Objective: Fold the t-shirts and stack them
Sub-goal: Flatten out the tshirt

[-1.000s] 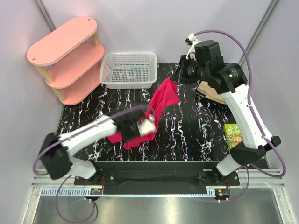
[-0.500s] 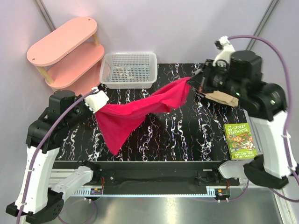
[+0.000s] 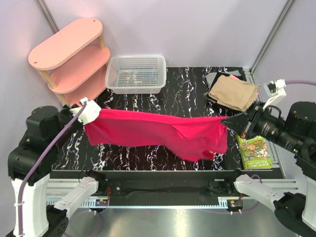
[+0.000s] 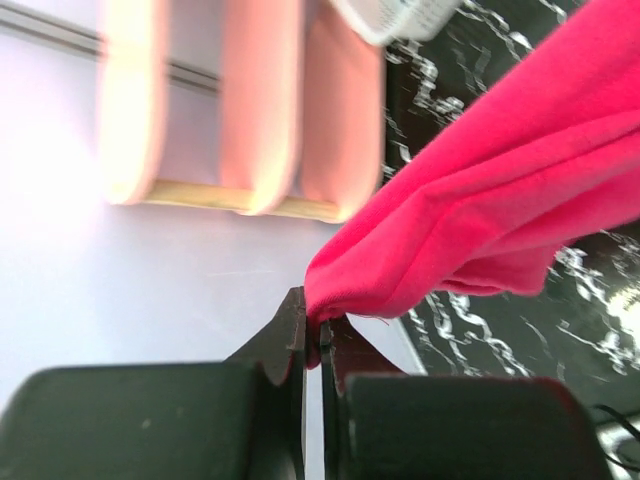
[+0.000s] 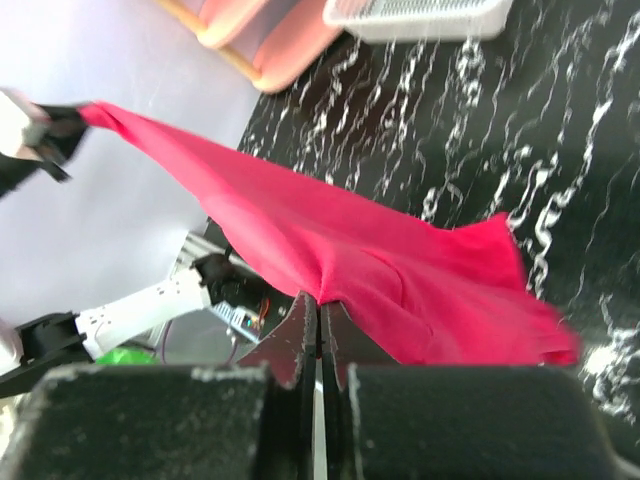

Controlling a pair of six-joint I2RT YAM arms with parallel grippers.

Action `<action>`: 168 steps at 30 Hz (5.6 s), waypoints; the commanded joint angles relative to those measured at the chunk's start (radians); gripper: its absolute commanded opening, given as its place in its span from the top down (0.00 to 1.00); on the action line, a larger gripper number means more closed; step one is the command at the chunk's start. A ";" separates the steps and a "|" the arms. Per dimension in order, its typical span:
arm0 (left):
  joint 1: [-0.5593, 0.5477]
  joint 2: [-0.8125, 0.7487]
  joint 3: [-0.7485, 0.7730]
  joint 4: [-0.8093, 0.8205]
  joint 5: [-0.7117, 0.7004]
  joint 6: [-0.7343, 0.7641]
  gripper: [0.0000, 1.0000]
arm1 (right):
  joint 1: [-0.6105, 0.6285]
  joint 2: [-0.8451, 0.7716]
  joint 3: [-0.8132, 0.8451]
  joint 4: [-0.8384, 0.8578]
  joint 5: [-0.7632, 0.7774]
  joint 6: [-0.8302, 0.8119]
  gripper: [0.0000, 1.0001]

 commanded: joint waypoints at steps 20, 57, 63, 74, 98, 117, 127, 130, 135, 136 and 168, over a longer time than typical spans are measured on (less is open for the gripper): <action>0.007 -0.051 -0.152 0.067 -0.046 0.145 1.00 | -0.007 0.131 -0.079 0.067 0.128 -0.055 1.00; 0.007 -0.075 -0.352 0.475 0.063 -0.382 1.00 | -0.016 0.186 -0.233 0.135 0.286 -0.125 1.00; 0.080 0.150 -0.355 0.647 0.066 -0.521 1.00 | -0.218 0.328 -0.232 0.259 0.128 -0.165 1.00; 0.345 0.410 -0.406 0.713 0.279 -0.502 1.00 | -0.406 0.460 -0.321 0.379 -0.010 -0.188 1.00; 0.345 -0.164 -0.329 0.279 0.500 -0.398 1.00 | -0.406 -0.084 -0.212 0.138 -0.167 -0.121 1.00; 0.404 0.489 -0.326 0.669 0.342 -0.421 1.00 | -0.441 0.467 -0.400 0.569 -0.101 -0.170 1.00; 0.426 0.070 -0.133 0.431 0.497 -0.400 1.00 | -0.390 0.100 -0.255 0.372 -0.242 -0.119 1.00; 0.424 -0.056 -0.104 0.327 0.523 -0.387 1.00 | -0.390 -0.025 -0.192 0.231 -0.250 -0.128 1.00; 0.426 -0.153 0.049 0.159 0.558 -0.370 1.00 | -0.392 -0.122 0.006 0.048 -0.251 -0.127 1.00; 0.424 -0.162 0.063 0.149 0.549 -0.364 1.00 | -0.390 -0.126 0.027 0.009 -0.247 -0.124 1.00; 0.423 0.445 -0.576 0.842 0.357 -0.323 1.00 | -0.393 0.423 -0.555 0.647 -0.041 -0.167 1.00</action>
